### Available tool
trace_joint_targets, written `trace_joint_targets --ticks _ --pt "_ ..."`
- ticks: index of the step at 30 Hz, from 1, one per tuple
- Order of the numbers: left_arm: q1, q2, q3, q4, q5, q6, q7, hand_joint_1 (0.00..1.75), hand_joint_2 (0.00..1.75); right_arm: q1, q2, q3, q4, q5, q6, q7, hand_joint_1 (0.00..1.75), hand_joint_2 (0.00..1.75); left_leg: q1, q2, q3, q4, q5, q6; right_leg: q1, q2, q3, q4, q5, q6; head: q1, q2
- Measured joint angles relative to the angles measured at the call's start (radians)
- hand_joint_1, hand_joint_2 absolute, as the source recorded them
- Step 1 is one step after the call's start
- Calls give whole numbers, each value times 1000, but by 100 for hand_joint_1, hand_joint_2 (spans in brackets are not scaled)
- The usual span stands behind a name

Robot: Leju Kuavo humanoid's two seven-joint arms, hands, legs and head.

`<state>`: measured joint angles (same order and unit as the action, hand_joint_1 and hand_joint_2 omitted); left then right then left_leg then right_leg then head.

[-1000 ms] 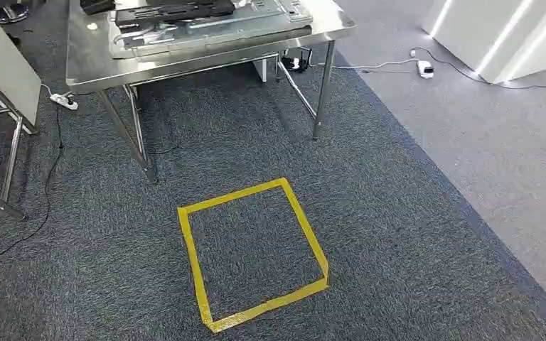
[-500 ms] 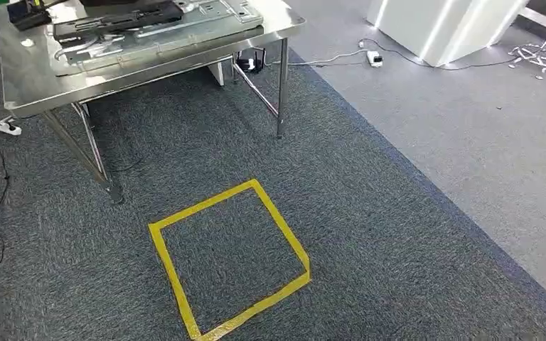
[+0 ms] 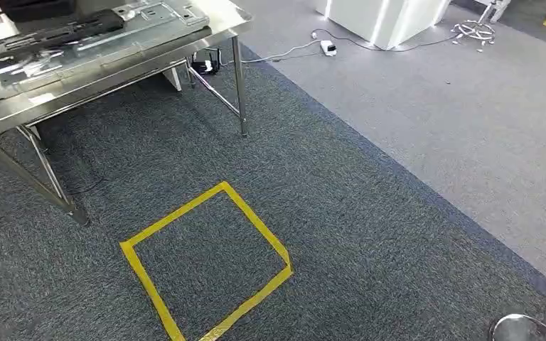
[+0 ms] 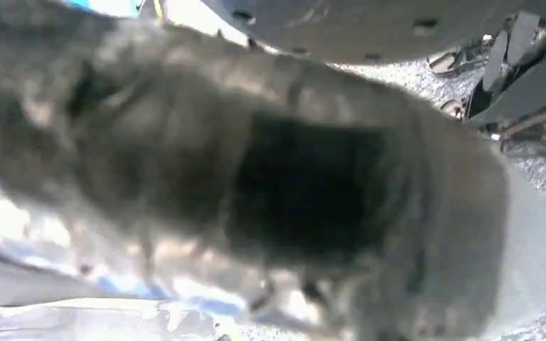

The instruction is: Take the parts from the cabinet and place them on the table.

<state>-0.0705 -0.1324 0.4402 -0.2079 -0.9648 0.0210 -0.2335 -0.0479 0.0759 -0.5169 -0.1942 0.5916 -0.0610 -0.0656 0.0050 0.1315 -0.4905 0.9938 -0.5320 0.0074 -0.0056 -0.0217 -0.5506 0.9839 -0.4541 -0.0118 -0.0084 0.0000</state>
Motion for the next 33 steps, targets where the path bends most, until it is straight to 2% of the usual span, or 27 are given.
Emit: trace_joint_targets --ticks 1,2,3,4,5,6,7,8,9,10,11,14,15,16,17,19,20,21,22,24,25,26,29,30,31,32,33 --pt "-2 1 0 0 0 0 0 0 0 0 2 0 0 1 1 -1 0 0 3 -56 -7 33 -23 -4 1 6 7 -11 4 -1 1 0" --pt "0 1 0 0 0 0 0 0 0 -1 2 0 0 1 0 -1 0 0 5 -94 -40 103 -63 -5 0 14 6 -12 7 -5 -1 0" --pt "1 1 0 1 0 0 0 0 0 -2 2 0 0 1 0 -1 0 0 7 -111 -79 181 -98 -7 0 24 3 -11 7 -6 1 0" --pt "2 2 1 1 0 0 0 0 0 -2 2 -1 0 2 0 -2 0 0 8 -119 -117 253 -123 -9 1 34 3 -10 5 -8 0 0" --pt "4 2 1 1 0 0 0 0 0 -2 2 -1 0 2 0 -2 0 0 8 -122 -145 301 -128 -10 2 48 3 -8 5 -9 0 0" --pt "9 2 1 2 0 0 1 0 0 -2 2 -1 0 2 0 -2 0 0 8 -123 -148 295 -103 -11 2 63 4 -5 4 -7 0 0" --pt "12 2 1 2 0 0 2 0 0 -1 2 -1 0 2 0 -2 0 0 9 -123 -133 249 -64 -11 1 77 4 -1 2 -5 0 0" --pt "13 2 1 2 0 0 2 0 0 -1 3 -1 0 2 0 -2 0 0 9 -127 -99 165 -11 -9 0 90 4 5 -2 -1 0 0" --pt "12 2 1 2 0 0 2 0 0 -1 3 -1 0 2 1 -2 0 0 10 -149 -60 69 40 -7 -1 100 3 14 -7 4 0 0" --pt "13 3 1 2 0 0 2 0 0 -1 3 -1 0 2 1 -2 0 0 11 -190 -45 36 28 1 0 107 -2 22 -12 11 1 0" --pt "12 2 2 3 0 0 2 0 0 -3 3 -1 0 2 1 -2 0 0 10 -189 -47 24 27 6 3 115 -10 33 -16 17 1 0" --pt "7 2 2 3 0 0 2 0 0 2 3 -1 0 2 1 -2 0 0 4 -165 -45 26 30 22 -3 136 -18 27 -8 34 1 0" --pt "9 2 2 3 0 0 3 0 0 2 3 -1 0 3 0 -2 0 0 14 -152 -41 15 38 33 -5 136 -19 34 -13 36 0 0" --pt "9 3 2 3 1 0 3 0 0 2 3 -2 0 3 0 -2 0 0 12 -142 -39 12 39 38 0 87 -29 61 -32 40 2 0" --pt "8 3 2 3 1 0 3 0 0 0 3 -2 0 3 0 0 0 0 12 -135 -39 11 40 44 0 58 -59 118 -68 44 3 0" --pt "11 3 2 3 0 0 2 0 0 -1 3 -2 0 4 0 0 0 0 9 -111 -41 11 37 46 -3 33 -141 277 -140 52 3 0" --pt "12 3 2 3 0 0 2 0 0 -1 3 -2 0 6 1 0 0 0 9 -98 -41 11 36 46 -6 30 -170 332 -153 55 3 0" --pt "12 3 3 3 -1 0 3 0 0 -1 3 -2 0 6 1 0 0 0 9 -88 -40 12 34 45 -9 27 -175 337 -140 56 3 0" --pt "11 3 3 3 -2 0 3 0 0 0 3 -2 0 6 1 0 0 0 8 -80 -38 12 32 44 -9 23 -155 296 -108 55 3 0" --pt "9 3 3 3 -3 0 3 0 0 1 3 -2 0 6 0 1 0 0 8 -65 -30 11 27 40 -7 8 -65 125 -22 45 3 0" --pt "9 3 3 3 -3 0 2 0 0 0 3 -2 0 6 0 1 0 0 8 -57 -25 11 24 36 0 -33 -19 41 0 34 3 0" --pt "9 2 3 3 -3 0 3 0 0 -3 3 -2 0 6 0 1 0 0 1 -50 -24 15 18 26 8 -37 -17 28 -7 28 2 0" --pt "3 1 3 3 -3 0 3 0 0 0 3 -3 0 6 0 1 0 0 4 -30 -16 6 17 14 12 -9 -24 28 -7 18 3 0" --pt "2 0 3 3 -4 -1 3 0 0 -1 3 -5 0 6 0 1 0 0 -2 -20 -12 5 12 5 6 2 -11 13 1 9 2 0" --pt "2 1 3 3 -4 -1 3 0 0 0 4 -6 0 6 0 1 0 0 7 -60 -14 26 -2 1 2 9 -6 2 6 4 3 0" --pt "2 1 3 3 -4 -1 2 0 0 -1 4 -7 0 6 1 1 0 0 9 -96 -36 74 -37 1 -1 14 -5 0 9 -4 1 0" --pt "5 1 3 3 -4 -1 3 0 0 -3 4 -7 0 6 0 1 0 0 9 -114 -75 152 -79 0 -1 23 -7 0 9 -6 1 0"
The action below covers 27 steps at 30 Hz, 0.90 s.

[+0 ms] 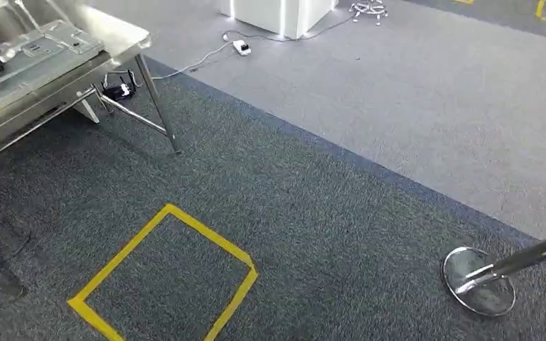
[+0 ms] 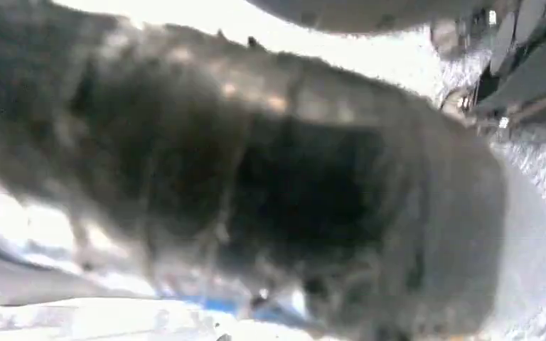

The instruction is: Take the parts from the cabinet and place them on the table.

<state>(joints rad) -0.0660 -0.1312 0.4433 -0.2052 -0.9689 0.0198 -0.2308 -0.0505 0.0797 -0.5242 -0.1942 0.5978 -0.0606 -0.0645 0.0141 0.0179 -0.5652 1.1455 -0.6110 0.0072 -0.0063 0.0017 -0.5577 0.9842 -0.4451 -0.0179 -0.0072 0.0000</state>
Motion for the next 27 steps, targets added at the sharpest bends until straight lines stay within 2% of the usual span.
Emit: trace_joint_targets --ticks 1,2,3,4,6,7,8,9,11,12,13,14,15,17,18,19,20,21,22,23,27 --pt "0 0 0 0 0 0 0 0 0 0 0 0 0 0 0 0 0 0 0 -8 -40 79 -34 -1 1 8 -1 1 -1 -2 0 0" --pt "3 0 0 0 0 0 0 0 0 0 0 0 0 0 1 0 0 0 0 -9 -76 147 -53 -3 2 19 -2 3 -2 -3 0 0" --pt "6 0 0 0 -2 0 0 0 0 0 0 0 0 0 1 0 0 0 0 -9 -93 171 -45 -4 3 32 -2 5 -3 -3 0 0" --pt "8 0 0 0 -2 0 1 0 0 1 0 -1 0 0 1 0 0 0 0 -10 -85 145 -14 -4 3 45 -2 9 -5 -2 0 0" --pt "7 0 0 0 -3 0 1 0 0 1 0 -1 0 0 1 0 0 0 1 -21 -16 -24 92 0 0 70 -1 21 -12 6 0 0" --pt "7 1 0 0 -5 1 1 0 0 1 0 -1 0 0 1 0 0 0 3 -49 15 -103 123 4 -1 78 -3 28 -17 10 0 0" --pt "8 2 1 0 -5 1 2 0 0 1 1 -1 1 0 1 0 0 0 1 -75 18 -116 106 6 4 83 -10 40 -22 19 0 0" --pt "6 2 2 0 -5 1 1 0 0 0 1 -1 1 0 1 0 0 0 0 -63 17 -115 109 13 1 90 -15 39 -21 23 0 0" --pt "1 2 2 0 -6 2 1 0 0 4 1 -1 1 0 1 -1 0 0 -7 -53 19 -115 111 24 -2 100 -17 34 -17 36 0 0" --pt "1 2 2 0 -6 2 1 0 0 4 0 -2 1 0 1 -1 0 0 -2 -43 22 -125 117 33 0 107 -18 34 -17 42 0 0" --pt "2 2 2 0 -6 2 1 0 0 4 0 -2 1 0 1 -1 0 0 1 -30 26 -132 122 41 -2 68 -19 50 -26 42 0 0" --pt "2 2 2 0 -6 2 0 0 0 3 0 -2 1 0 1 -1 0 0 1 -24 27 -135 123 45 1 32 -38 88 -55 46 3 0" --pt "3 2 2 0 -6 2 0 0 0 1 0 -2 1 0 1 -1 0 0 0 -15 27 -135 122 47 0 17 -73 156 -93 51 3 0" --pt "7 1 2 0 -6 2 0 0 0 0 0 -2 1 0 1 -1 0 0 -3 9 26 -134 119 50 -3 6 -153 309 -156 58 3 0" --pt "7 2 2 0 -6 2 0 0 0 0 1 -2 1 0 1 -2 0 0 -4 20 27 -134 118 50 -6 4 -174 345 -158 59 3 0" --pt "6 2 2 0 -6 2 0 0 0 1 1 -2 1 0 1 -2 0 0 -4 29 28 -133 115 49 -7 2 -166 326 -132 58 3 0" --pt "5 2 2 0 -6 2 0 0 0 3 1 -2 1 0 1 -2 0 0 -5 36 31 -133 113 48 -6 -1 -135 266 -93 56 3 0" --pt "4 1 2 0 -6 2 0 0 0 3 1 -2 1 0 1 -2 0 0 -5 44 36 -134 110 46 -5 -7 -88 176 -49 50 3 0" --pt "4 1 2 0 -6 2 0 0 0 3 1 -2 1 1 1 -2 0 0 -5 51 42 -134 107 43 0 -33 -35 79 -10 40 3 0" --pt "4 0 2 0 -6 2 0 0 0 0 0 -2 1 1 1 -3 0 0 -7 58 45 -134 104 39 11 -72 -16 34 -17 27 3 0" --pt "-1 -1 2 0 -8 3 3 0 0 0 0 -2 1 5 1 -9 0 0 -6 91 60 -145 97 15 19 -34 -18 23 -10 10 3 0"
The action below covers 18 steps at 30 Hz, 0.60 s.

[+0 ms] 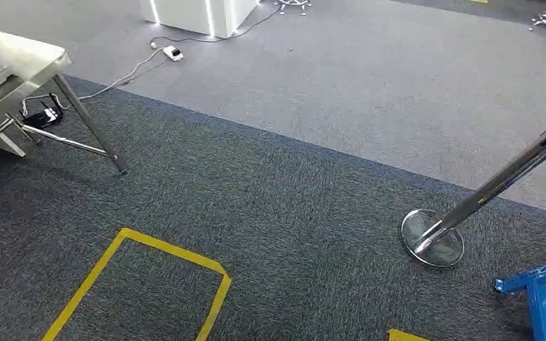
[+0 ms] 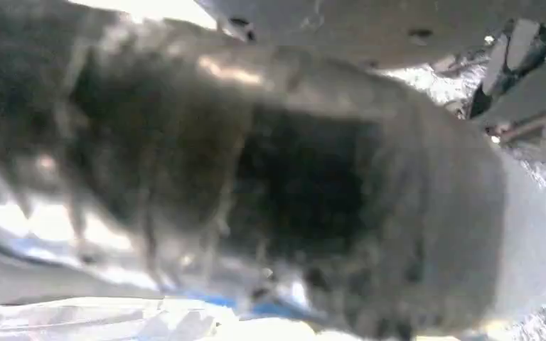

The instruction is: Take the parts from the cabinet and place them on the table.

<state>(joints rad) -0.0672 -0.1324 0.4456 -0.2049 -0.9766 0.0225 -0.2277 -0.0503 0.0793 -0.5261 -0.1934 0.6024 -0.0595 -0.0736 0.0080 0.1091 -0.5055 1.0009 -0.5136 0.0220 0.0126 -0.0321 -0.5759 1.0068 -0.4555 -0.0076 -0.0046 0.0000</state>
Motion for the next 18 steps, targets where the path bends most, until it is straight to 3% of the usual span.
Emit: trace_joint_targets --ticks 1,2,3,5,6,7,8,10,11,12,13,15,16,17,18 --pt "-1 0 0 0 0 0 0 0 0 0 0 0 0 2 0 -1 0 0 2 -8 0 7 -8 -6 -19 10 14 -18 11 -7 1 0" --pt "-2 0 0 0 0 1 0 0 0 -1 0 0 0 3 0 -2 0 0 2 -50 -9 35 -29 -9 -16 16 18 -25 13 -11 -1 0" --pt "-1 0 1 0 0 2 0 0 0 -2 0 0 0 5 0 -2 0 0 4 -80 -39 99 -70 -9 -16 23 18 -24 15 -17 -2 0" --pt "1 0 1 0 -1 2 0 0 0 -3 0 0 0 7 2 -3 0 0 5 -100 -120 260 -141 -14 -14 43 17 -23 13 -20 -1 0" --pt "3 0 1 0 -1 2 0 0 0 -2 0 0 0 8 4 -3 0 0 5 -100 -148 309 -148 -15 -13 56 17 -21 12 -21 -1 0" --pt "5 0 1 0 -2 2 0 0 0 -2 0 0 0 9 5 -3 0 0 5 -101 -151 306 -127 -15 -13 70 17 -19 11 -20 -1 0" --pt "6 0 1 0 -2 2 0 0 0 -2 0 0 0 10 6 -3 0 0 5 -101 -135 259 -87 -14 -13 83 18 -16 9 -18 -2 0" --pt "5 1 2 0 -2 2 0 0 0 -2 0 0 0 11 6 -3 0 0 5 -121 -60 80 18 -7 -14 106 21 -4 0 -11 -2 0" --pt "6 2 2 0 -2 2 0 0 0 -1 1 0 0 11 7 -3 0 0 4 -160 -40 27 24 0 -15 112 17 1 -4 -7 0 0" --pt "6 2 3 0 -1 2 0 0 0 -3 1 0 0 11 8 -3 0 0 3 -158 -40 17 23 -1 -10 121 12 12 -8 0 -1 0" --pt "4 2 4 0 -1 2 0 0 0 -2 1 0 0 11 8 -3 0 0 1 -150 -41 21 23 0 -14 125 9 10 -6 4 -1 0" --pt "-2 2 6 0 -1 3 0 0 0 3 1 0 0 11 8 -3 0 0 -2 -139 -36 19 24 10 -18 138 9 4 -3 16 -1 0" --pt "0 2 6 0 -1 3 0 0 0 2 -1 0 0 11 8 -3 0 0 7 -126 -30 4 33 22 -14 129 8 11 -9 20 -1 0" --pt "0 2 6 0 0 3 0 0 0 2 -1 0 0 11 9 -3 0 0 5 -118 -26 -1 35 27 -14 82 0 34 -25 23 0 0" --pt "0 2 7 0 0 3 0 0 0 0 -1 0 0 11 9 -3 0 0 5 -111 -26 -2 35 33 -15 57 -28 89 -59 27 0 0"
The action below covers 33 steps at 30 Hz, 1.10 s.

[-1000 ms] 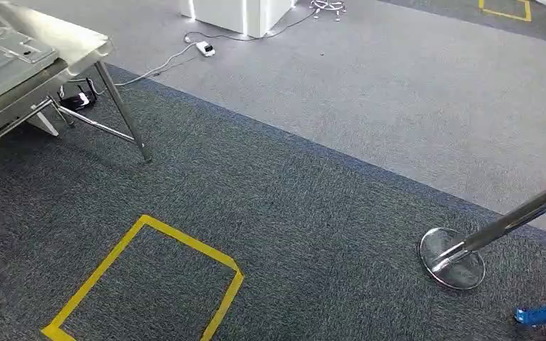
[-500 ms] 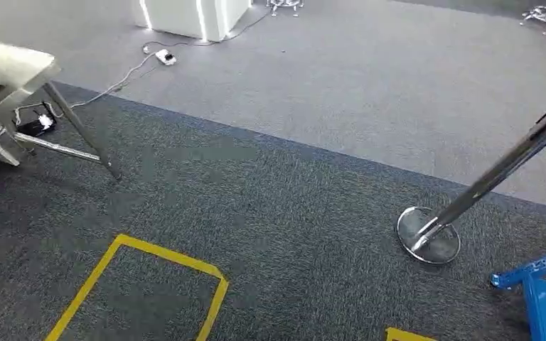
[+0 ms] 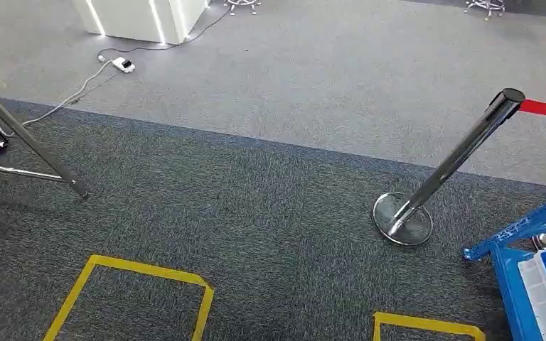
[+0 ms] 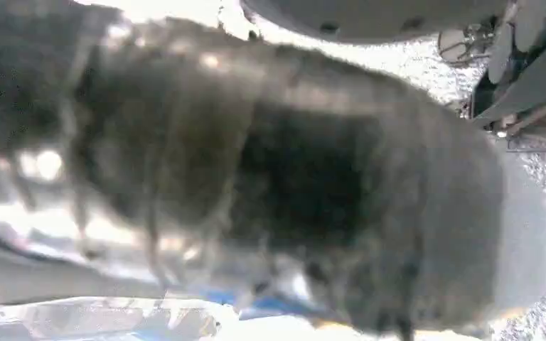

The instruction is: Take the parts from the cabinet and place them on the table.

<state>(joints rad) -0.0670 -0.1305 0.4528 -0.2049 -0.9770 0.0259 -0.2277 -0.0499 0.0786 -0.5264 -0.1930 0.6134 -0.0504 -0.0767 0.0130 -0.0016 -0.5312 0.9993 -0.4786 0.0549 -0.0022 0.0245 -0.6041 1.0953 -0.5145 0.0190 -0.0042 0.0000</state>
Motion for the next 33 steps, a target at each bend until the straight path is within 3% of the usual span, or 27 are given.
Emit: trace_joint_targets --ticks 2,3,4,5,7,8,9,13,14,15,17,18,19,20,22,23,24,26,28,29,30,31,33 --pt "5 0 2 0 0 0 0 0 0 -1 0 0 0 0 0 0 0 0 -3 22 0 0 -3 3 -7 -13 -87 164 -71 9 0 0" --pt "7 0 5 0 1 2 0 0 0 -1 0 0 0 2 2 0 0 0 -3 33 0 1 -6 2 -10 -14 -117 216 -82 12 0 0" --pt "8 0 6 0 1 3 0 0 0 -1 0 0 0 2 3 0 0 0 -3 43 2 1 -7 2 -14 -16 -124 223 -69 14 0 0" --pt "7 0 8 0 2 3 0 0 0 0 0 0 0 2 3 1 0 0 -3 51 4 1 -10 0 -16 -21 -107 184 -36 16 0 0" --pt "7 -1 10 0 2 3 0 0 0 2 0 0 0 2 3 1 0 0 -3 66 15 1 -17 -7 -19 -41 -16 9 53 14 0 0" --pt "8 -1 10 0 2 3 0 0 0 1 0 0 0 2 3 1 0 0 -4 72 21 1 -21 -12 -16 -79 26 -73 70 8 0 0" --pt "7 -1 11 0 2 3 0 0 0 -2 0 0 0 2 3 0 0 0 -10 80 21 3 -27 -21 -4 -79 27 -79 64 4 0 0" --pt "1 -2 11 0 2 3 -2 0 0 0 0 -2 0 2 2 0 0 0 -6 107 37 -3 -35 -46 -1 -41 28 -88 66 -20 -1 0" --pt "2 -1 11 0 2 3 -3 0 0 1 1 -2 0 3 3 0 0 0 2 79 35 15 -48 -49 -6 -34 37 -97 71 -26 0 0" --pt "4 -1 12 0 2 3 -5 0 0 0 0 -2 0 3 3 0 0 0 2 40 11 66 -83 -50 -7 -27 39 -99 73 -35 -2 0" --pt "7 -1 12 0 2 3 -5 0 0 -2 0 -2 0 3 4 0 0 0 4 12 -71 231 -163 -54 -3 -12 38 -99 71 -42 -2 0" --pt "9 -1 12 0 2 3 -5 0 0 -2 1 -2 0 3 5 0 0 0 4 10 -105 294 -181 -55 -1 -2 38 -98 70 -43 -2 0" --pt "11 -1 12 0 2 3 -5 0 0 -1 1 -2 0 3 5 0 0 0 4 10 -121 318 -174 -56 1 10 38 -96 70 -44 -2 0" --pt "13 -1 12 0 2 3 -5 0 0 -1 1 -2 0 3 5 0 0 0 4 9 -113 286 -136 -55 1 25 40 -93 69 -43 -2 0" --pt "12 -1 12 0 2 4 -6 0 0 -1 1 -2 0 3 4 0 0 0 4 -2 -52 133 -38 -49 1 48 41 -85 64 -38 -2 0" --pt "13 0 12 0 2 4 -6 0 0 0 1 -2 0 3 4 0 0 0 5 -36 -20 50 1 -44 -1 56 38 -79 60 -35 -2 0" --pt "15 0 13 0 2 4 -6 0 0 -1 2 -2 0 3 4 0 0 0 4 -71 -18 30 -15 -42 3 63 30 -69 56 -29 -2 0" --pt "9 0 13 0 2 5 -6 0 0 0 2 -2 0 3 3 -1 0 0 -2 -52 -17 29 -10 -36 -4 76 22 -69 58 -16 -1 0" --pt "10 0 13 0 2 5 -6 0 0 3 2 -3 1 3 3 -1 0 0 -2 -35 -12 18 -3 -21 -3 93 22 -74 63 -2 -2 0" --pt "10 0 13 0 3 5 -6 0 0 3 1 -4 1 3 3 -1 0 0 3 -18 -6 7 5 -12 -7 74 22 -63 55 -1 -2 0" --pt "9 0 13 0 3 5 -7 0 0 2 1 -5 1 3 3 -1 0 0 2 -12 -3 1 6 -6 -1 29 6 -30 29 2 1 0" --pt "10 0 13 0 3 5 -9 0 0 -1 1 -6 1 3 3 -1 0 0 1 -1 -4 0 7 -2 -2 4 -30 39 -13 7 0 0" --pt "13 0 13 0 3 4 -9 0 0 -1 1 -6 1 3 3 -1 0 0 -1 23 -4 0 3 0 -7 -14 -110 195 -79 13 0 0"
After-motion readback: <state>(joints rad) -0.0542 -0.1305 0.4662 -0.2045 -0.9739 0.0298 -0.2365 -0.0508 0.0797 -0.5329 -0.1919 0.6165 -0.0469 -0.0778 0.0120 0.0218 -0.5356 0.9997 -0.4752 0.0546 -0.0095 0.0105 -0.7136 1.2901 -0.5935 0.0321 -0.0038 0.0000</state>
